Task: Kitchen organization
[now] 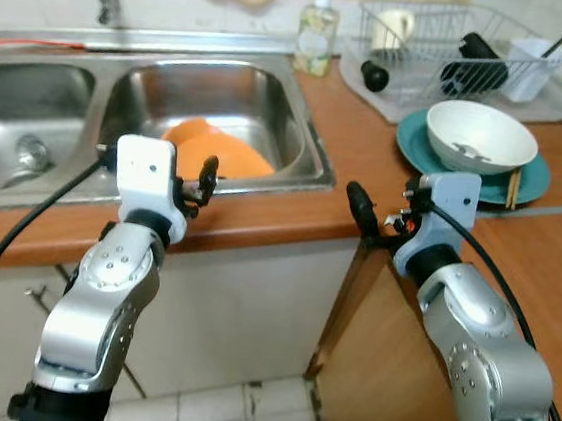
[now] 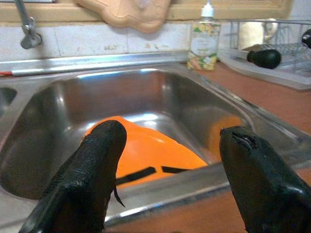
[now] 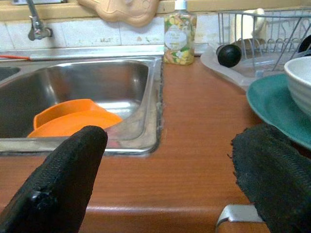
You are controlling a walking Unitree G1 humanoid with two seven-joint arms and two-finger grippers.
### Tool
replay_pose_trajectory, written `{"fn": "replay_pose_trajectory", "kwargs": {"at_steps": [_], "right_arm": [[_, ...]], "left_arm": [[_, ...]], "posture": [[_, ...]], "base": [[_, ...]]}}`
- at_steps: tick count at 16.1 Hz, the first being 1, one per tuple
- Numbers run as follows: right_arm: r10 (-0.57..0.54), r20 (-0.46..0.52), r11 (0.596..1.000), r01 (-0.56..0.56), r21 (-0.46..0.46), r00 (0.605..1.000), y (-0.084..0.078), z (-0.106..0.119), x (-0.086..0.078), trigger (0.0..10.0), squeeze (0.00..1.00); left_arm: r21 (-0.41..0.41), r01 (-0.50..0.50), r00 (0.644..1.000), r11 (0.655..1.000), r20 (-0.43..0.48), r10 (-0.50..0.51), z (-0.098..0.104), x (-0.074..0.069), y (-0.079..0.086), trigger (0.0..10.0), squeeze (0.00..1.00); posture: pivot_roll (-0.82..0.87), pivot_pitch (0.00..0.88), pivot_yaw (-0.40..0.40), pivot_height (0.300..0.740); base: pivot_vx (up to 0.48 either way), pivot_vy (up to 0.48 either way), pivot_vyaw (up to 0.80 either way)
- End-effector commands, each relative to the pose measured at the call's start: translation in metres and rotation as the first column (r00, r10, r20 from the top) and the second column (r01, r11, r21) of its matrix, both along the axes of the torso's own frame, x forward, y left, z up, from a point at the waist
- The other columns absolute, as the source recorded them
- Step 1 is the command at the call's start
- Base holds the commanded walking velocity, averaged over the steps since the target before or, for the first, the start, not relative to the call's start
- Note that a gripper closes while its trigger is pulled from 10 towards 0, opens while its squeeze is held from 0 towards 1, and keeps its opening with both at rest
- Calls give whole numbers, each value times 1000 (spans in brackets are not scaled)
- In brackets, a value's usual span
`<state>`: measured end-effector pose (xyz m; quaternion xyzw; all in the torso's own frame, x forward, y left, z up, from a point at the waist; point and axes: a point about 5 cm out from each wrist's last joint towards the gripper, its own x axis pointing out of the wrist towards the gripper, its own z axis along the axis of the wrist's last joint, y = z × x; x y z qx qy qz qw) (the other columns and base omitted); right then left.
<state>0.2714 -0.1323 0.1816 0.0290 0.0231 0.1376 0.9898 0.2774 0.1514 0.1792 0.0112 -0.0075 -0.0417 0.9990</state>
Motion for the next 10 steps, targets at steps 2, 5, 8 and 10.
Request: {"fn": "replay_pose_trajectory", "kwargs": {"at_steps": [2,5,8,10], "right_arm": [[-11,-7,1000,11,2,1000,0,-1,0,10000,1000],[-56,-22,998,56,11,998,-6,-4,0,10000,1000],[-68,-29,998,68,1,997,-10,-6,0,10000,1000],[-77,-31,997,76,-5,997,-12,-7,-1,10000,1000]], "left_arm": [[17,0,1000,1000,5,0,2,1,1,10000,0],[13,1,1000,1000,-14,-1,0,1,-1,10000,0],[7,4,1000,1000,-19,-4,-2,0,-4,10000,0],[-5,15,1000,1000,1,-15,-2,-1,-5,10000,0]], "posture": [[-49,30,26,740],[-49,22,28,740],[-50,18,29,740],[-53,14,29,740]], "base": [[0,240,0],[0,0,0],[0,0,0],[0,0,0]]}}
